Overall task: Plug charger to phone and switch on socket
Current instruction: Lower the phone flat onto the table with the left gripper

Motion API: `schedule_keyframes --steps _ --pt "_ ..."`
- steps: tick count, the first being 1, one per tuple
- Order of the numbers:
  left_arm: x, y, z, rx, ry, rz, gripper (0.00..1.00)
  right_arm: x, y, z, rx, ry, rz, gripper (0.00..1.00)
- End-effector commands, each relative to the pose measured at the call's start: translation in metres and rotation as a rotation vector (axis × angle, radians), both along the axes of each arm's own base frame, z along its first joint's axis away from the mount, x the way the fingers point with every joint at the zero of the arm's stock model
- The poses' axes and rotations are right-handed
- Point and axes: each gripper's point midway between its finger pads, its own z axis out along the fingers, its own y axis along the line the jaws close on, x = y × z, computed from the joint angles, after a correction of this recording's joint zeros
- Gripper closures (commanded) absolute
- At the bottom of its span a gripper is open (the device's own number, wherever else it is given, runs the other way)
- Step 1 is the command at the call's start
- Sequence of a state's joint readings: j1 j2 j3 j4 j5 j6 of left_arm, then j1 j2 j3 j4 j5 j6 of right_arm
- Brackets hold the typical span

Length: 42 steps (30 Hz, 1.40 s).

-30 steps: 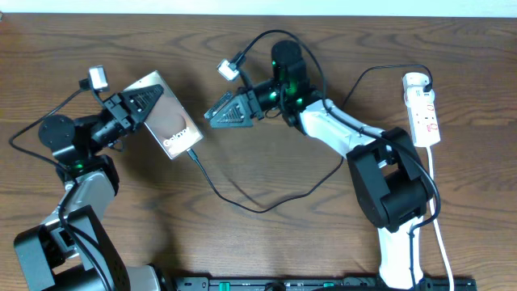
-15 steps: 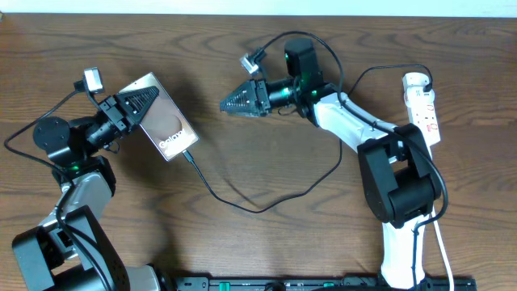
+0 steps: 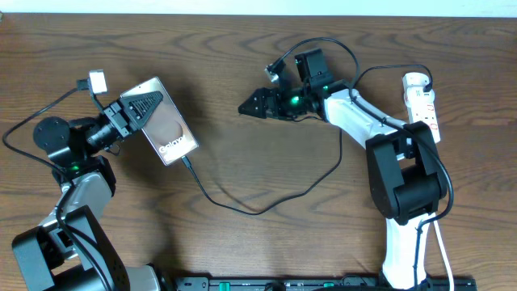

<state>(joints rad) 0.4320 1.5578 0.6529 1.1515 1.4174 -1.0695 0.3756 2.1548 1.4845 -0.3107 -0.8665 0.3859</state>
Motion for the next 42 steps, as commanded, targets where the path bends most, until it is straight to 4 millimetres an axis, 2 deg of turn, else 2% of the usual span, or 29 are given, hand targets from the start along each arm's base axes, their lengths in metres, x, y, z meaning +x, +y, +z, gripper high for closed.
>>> schedule_keyframes --steps 1,5,13,15,21,25,28,36,42 --pt "-0.006 -0.002 0.006 0.05 -0.069 -0.028 0.93 0.008 -0.017 -0.012 -0.116 -0.087 0.001 0.01" --pt "-0.006 -0.002 0.006 0.061 -0.083 -0.027 0.93 0.01 -0.035 -0.023 -0.267 -0.084 -0.016 0.01" --pt "0.0 0.002 0.0 0.053 -0.068 0.005 0.93 0.012 -0.056 -0.023 -0.453 -0.057 -0.063 0.01" --pt "0.005 0.005 -0.01 0.049 -0.035 0.027 0.93 0.012 -0.059 -0.024 -0.49 -0.057 -0.069 0.01" --pt "0.015 0.016 -0.063 0.062 0.147 0.13 0.93 0.013 -0.063 -0.01 -0.529 -0.052 -0.076 0.01" --pt "0.016 0.022 -0.085 0.08 0.239 0.187 0.93 0.015 -0.069 -0.004 -0.585 -0.054 -0.09 0.01" --pt "0.019 0.031 -0.105 0.09 0.345 0.271 0.93 0.012 -0.066 -0.002 -0.594 -0.053 -0.082 0.01" --pt "0.001 0.054 -0.168 0.211 0.623 0.442 0.93 0.008 -0.058 -0.001 -0.592 -0.06 -0.068 0.01" --pt "-0.009 0.065 -0.189 0.269 0.723 0.513 0.93 0.008 -0.058 -0.001 -0.59 -0.052 -0.077 0.01"
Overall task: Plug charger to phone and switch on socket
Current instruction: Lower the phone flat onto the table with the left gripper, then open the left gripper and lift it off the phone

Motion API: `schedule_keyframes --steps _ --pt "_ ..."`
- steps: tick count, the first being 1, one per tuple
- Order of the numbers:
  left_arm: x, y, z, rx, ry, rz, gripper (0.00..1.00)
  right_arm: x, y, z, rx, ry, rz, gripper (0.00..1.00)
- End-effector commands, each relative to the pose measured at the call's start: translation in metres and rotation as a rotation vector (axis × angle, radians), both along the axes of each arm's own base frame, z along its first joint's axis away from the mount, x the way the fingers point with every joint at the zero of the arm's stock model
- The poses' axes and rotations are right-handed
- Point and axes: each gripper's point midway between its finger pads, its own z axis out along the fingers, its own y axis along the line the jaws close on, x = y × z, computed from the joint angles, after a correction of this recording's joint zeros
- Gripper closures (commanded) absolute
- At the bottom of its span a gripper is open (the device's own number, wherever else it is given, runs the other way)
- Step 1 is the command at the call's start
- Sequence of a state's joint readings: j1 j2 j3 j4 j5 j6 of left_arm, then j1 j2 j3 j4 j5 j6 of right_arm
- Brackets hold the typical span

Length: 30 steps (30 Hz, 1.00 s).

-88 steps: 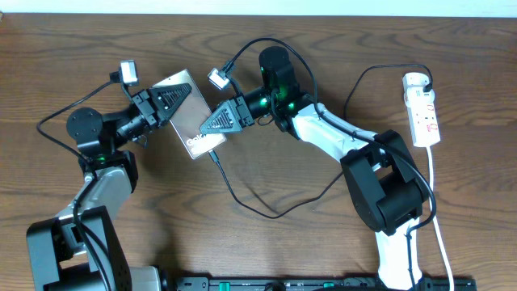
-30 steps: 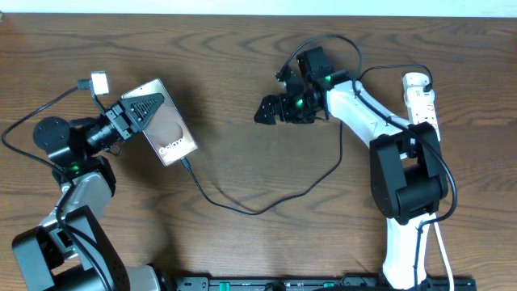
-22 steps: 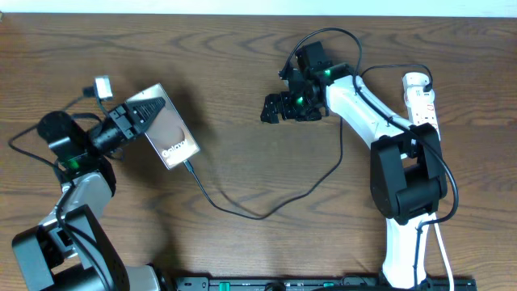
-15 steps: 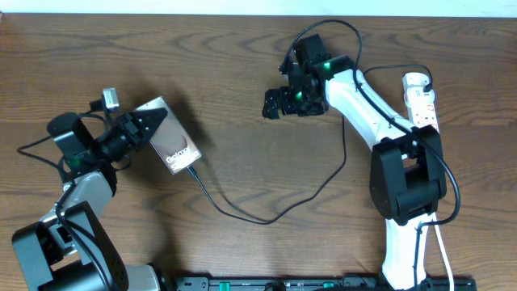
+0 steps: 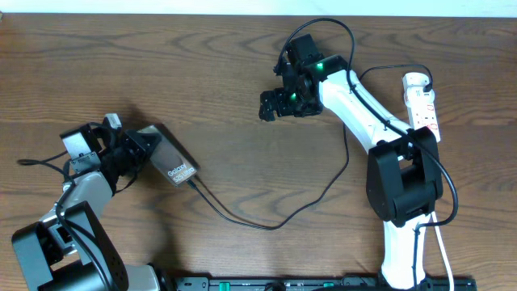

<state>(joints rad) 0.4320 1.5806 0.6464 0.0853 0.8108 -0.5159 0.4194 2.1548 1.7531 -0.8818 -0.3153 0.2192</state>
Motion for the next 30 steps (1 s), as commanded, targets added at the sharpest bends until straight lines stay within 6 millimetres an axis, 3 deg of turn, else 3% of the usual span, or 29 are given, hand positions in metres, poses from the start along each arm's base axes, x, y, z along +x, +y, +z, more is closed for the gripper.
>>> schedule_keyframes --steps 1,15,30 --pt "0.0 0.016 -0.007 0.091 0.034 0.046 0.93 0.005 0.001 0.008 0.001 -0.023 -0.006 0.01" --pt "-0.02 0.027 -0.031 0.144 0.184 0.114 0.93 0.005 0.002 0.008 0.002 -0.02 -0.01 0.01" --pt "-0.039 0.021 -0.043 0.104 0.289 0.126 0.93 0.004 0.003 0.008 0.002 -0.02 -0.008 0.01"
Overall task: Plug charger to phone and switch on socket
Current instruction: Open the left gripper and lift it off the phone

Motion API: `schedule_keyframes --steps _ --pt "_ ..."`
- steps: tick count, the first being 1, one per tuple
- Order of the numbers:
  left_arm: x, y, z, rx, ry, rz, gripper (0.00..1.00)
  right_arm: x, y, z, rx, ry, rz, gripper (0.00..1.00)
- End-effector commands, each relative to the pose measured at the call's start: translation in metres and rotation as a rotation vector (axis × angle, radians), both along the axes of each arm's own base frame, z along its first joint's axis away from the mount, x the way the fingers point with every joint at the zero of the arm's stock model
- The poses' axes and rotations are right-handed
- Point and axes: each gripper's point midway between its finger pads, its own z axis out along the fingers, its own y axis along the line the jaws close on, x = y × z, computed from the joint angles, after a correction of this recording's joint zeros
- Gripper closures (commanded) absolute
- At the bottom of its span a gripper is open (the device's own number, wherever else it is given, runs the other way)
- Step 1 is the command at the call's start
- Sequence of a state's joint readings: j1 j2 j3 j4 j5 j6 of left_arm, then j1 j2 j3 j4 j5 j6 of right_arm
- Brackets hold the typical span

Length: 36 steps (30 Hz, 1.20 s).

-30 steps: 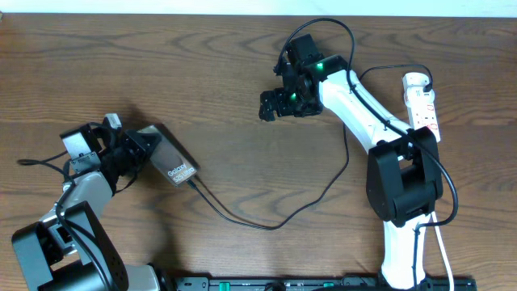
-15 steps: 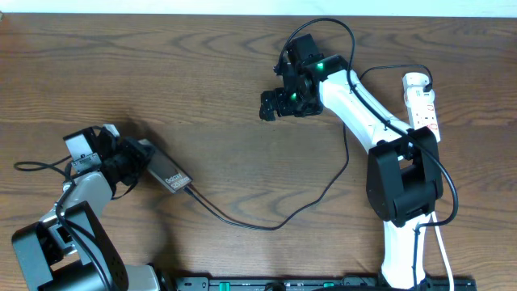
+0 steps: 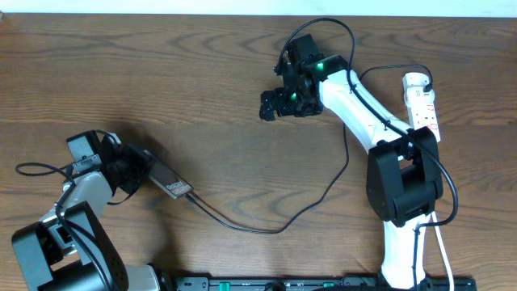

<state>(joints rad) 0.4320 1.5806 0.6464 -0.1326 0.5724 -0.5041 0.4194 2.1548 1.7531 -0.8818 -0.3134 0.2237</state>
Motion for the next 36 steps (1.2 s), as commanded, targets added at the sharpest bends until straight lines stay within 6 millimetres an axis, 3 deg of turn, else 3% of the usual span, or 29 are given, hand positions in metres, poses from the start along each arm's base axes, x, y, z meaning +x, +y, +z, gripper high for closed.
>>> schedule_keyframes --steps 1,13,16,23,31,36 --pt "-0.002 0.002 0.0 -0.003 0.018 0.015 0.93 0.004 0.004 0.008 0.004 -0.022 -0.003 0.01" --pt "-0.011 -0.003 -0.01 -0.027 0.069 0.014 0.92 0.004 0.004 0.008 0.003 -0.021 -0.002 0.01" --pt "-0.011 -0.002 -0.01 -0.026 0.069 0.014 0.78 0.004 0.004 0.008 0.003 -0.021 -0.002 0.01" --pt "-0.011 -0.002 -0.01 -0.026 0.069 0.014 0.76 0.004 0.004 0.008 0.003 -0.021 -0.002 0.01" --pt "-0.021 -0.002 -0.015 -0.021 0.12 0.024 0.49 0.004 0.004 0.008 0.003 -0.021 -0.002 0.01" --pt "-0.03 0.0 -0.02 -0.001 0.172 0.037 0.48 0.004 0.004 0.008 0.003 -0.021 -0.002 0.01"
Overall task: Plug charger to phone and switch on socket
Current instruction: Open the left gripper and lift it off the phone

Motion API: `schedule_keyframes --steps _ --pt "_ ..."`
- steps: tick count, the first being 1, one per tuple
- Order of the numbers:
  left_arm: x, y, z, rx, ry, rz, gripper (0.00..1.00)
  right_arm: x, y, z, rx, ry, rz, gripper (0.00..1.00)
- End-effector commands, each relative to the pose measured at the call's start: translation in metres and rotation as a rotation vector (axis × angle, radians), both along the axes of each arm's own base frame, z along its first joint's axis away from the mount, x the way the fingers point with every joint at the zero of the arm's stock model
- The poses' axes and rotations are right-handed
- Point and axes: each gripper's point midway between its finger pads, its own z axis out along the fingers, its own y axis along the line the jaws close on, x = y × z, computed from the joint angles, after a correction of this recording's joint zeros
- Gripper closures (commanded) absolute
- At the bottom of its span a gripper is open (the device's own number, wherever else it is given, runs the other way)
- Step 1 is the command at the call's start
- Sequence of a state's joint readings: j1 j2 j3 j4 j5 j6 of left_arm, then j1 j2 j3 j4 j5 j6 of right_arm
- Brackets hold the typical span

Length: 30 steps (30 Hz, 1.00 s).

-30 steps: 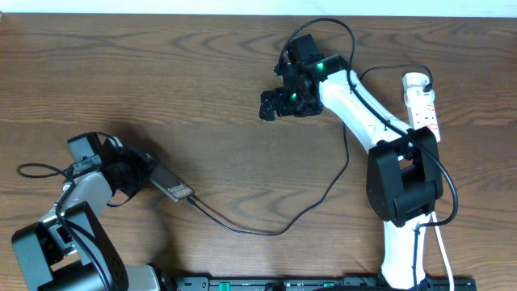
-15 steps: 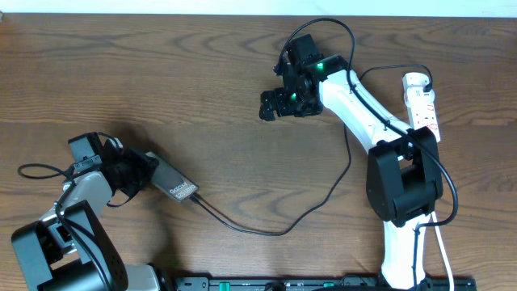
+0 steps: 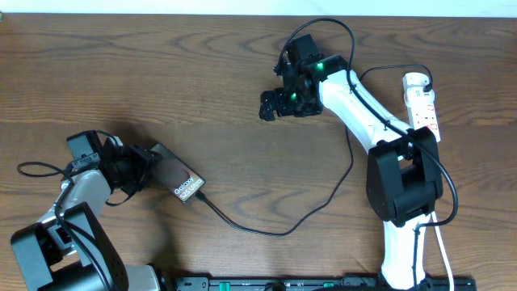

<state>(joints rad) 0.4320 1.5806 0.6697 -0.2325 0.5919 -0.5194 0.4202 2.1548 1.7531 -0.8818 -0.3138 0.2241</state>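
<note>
The phone [image 3: 176, 175], a dark slab with white lettering, lies tilted at the lower left with my left gripper [image 3: 149, 166] shut on its left end. A black charger cable [image 3: 266, 230] is plugged into its lower right corner and loops across the table toward the right arm. The white socket strip [image 3: 422, 101] lies at the far right edge. My right gripper [image 3: 266, 107] hovers above the table's upper middle, well left of the strip; its jaws look closed with nothing between them.
Black cables trail from both arms: one loops over the right arm near the top, another curls left of the left arm [image 3: 32, 170]. A dark rail [image 3: 283, 283] runs along the front edge of the wooden table [image 3: 202, 81].
The phone now lies flatter and shows more of its face, its plugged corner a little further right. The cable's loop shifted slightly. The right arm stayed put.
The left gripper held the phone face up at the upper left with the cable plugged in, while the right gripper was at the middle. Then the phone was lower and tilted and the right gripper higher. The phone then stood lower still, now flatter.
</note>
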Motion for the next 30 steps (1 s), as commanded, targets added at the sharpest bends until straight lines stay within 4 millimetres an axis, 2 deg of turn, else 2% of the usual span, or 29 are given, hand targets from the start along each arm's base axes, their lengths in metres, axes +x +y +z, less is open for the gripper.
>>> schedule_keyframes --steps 1,3,10,13,14,18,24,28,30 --pt "-0.023 0.009 -0.022 0.061 0.122 0.03 0.47 0.004 0.003 0.008 0.003 -0.021 -0.003 0.01" --pt "-0.026 0.009 -0.023 0.065 0.139 0.032 0.43 0.004 0.004 0.008 0.003 -0.021 -0.002 0.01" --pt "-0.034 0.009 -0.026 0.07 0.177 0.036 0.4 0.004 0.003 0.008 0.003 -0.021 -0.003 0.01" --pt "-0.034 0.009 -0.026 0.07 0.176 0.036 0.25 0.004 0.003 0.008 0.003 -0.021 -0.003 0.01" --pt "-0.033 0.01 -0.026 0.071 0.174 0.038 0.13 0.004 0.003 0.008 0.003 -0.021 -0.003 0.01" --pt "-0.027 0.013 -0.018 0.083 0.146 0.041 0.1 0.004 0.003 0.008 0.002 -0.021 -0.003 0.01" --pt "-0.001 0.023 0.022 0.136 0.005 0.036 0.09 0.005 0.004 0.008 0.005 -0.027 -0.004 0.01" --pt "0.02 0.015 0.066 0.187 -0.164 -0.072 0.09 0.009 0.002 0.013 0.012 -0.042 -0.009 0.01" --pt "0.027 0.008 0.085 0.226 -0.229 -0.124 0.09 0.013 0.0 0.022 0.018 -0.056 -0.016 0.01"
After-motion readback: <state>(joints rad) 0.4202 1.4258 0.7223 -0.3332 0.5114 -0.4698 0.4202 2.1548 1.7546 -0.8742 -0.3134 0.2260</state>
